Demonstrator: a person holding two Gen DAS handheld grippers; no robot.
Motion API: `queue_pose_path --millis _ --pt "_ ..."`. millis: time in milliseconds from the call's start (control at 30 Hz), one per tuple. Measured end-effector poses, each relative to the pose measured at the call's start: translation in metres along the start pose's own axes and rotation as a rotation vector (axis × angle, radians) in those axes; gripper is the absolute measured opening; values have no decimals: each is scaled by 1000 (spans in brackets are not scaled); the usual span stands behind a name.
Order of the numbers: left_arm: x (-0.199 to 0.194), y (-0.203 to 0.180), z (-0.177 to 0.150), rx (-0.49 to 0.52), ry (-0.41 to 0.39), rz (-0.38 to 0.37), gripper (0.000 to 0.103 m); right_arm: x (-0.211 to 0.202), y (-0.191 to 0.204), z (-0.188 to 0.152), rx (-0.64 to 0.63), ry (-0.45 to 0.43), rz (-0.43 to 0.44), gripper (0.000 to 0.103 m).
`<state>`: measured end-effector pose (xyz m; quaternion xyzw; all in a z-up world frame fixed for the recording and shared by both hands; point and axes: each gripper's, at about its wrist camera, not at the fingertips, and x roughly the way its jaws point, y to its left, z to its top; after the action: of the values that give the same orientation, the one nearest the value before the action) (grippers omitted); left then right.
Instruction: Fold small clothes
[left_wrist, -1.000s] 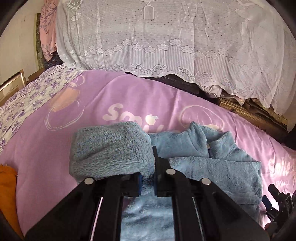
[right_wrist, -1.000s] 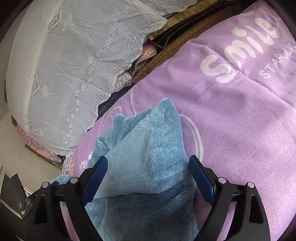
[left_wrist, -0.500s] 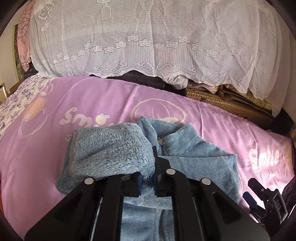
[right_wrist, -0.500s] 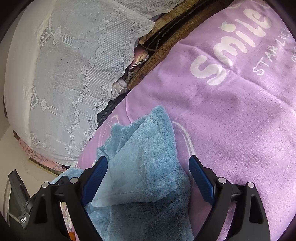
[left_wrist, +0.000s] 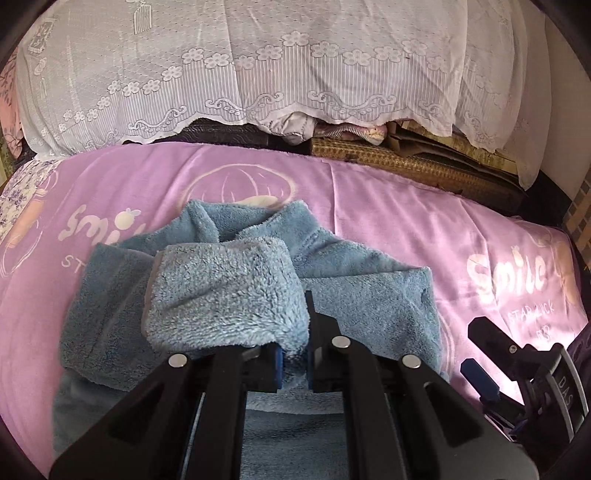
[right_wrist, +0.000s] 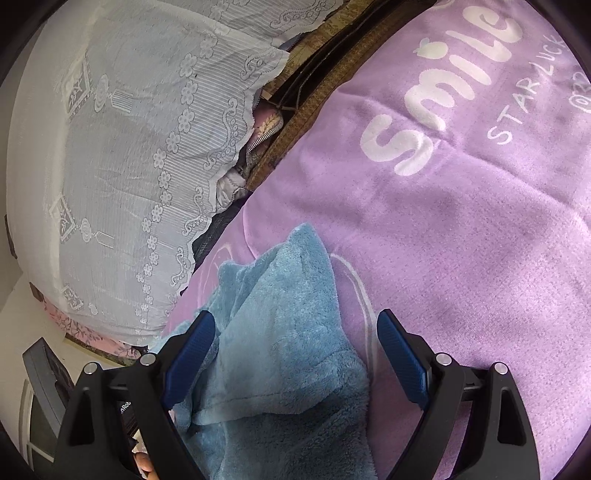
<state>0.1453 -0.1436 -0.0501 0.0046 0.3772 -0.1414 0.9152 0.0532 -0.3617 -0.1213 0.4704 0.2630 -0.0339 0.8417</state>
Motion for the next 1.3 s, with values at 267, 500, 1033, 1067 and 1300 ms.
queue_pose_path --millis 267,500,1033,1067,1300 --pt "32 -15 -23 67 127 -8 40 -1 1 0 -4 -2 -12 90" --pt "-24 -3 -38 183 19 -22 89 1 5 0 -25 1 -25 90" --pt "17 215 -31 -271 103 250 95 14 117 -64 -638 60 -86 90" --pt "22 219 -32 -286 121 229 95 15 122 -70 -665 60 -96 90" --pt "27 212 -36 -264 126 243 95 27 153 -103 -831 50 -214 90"
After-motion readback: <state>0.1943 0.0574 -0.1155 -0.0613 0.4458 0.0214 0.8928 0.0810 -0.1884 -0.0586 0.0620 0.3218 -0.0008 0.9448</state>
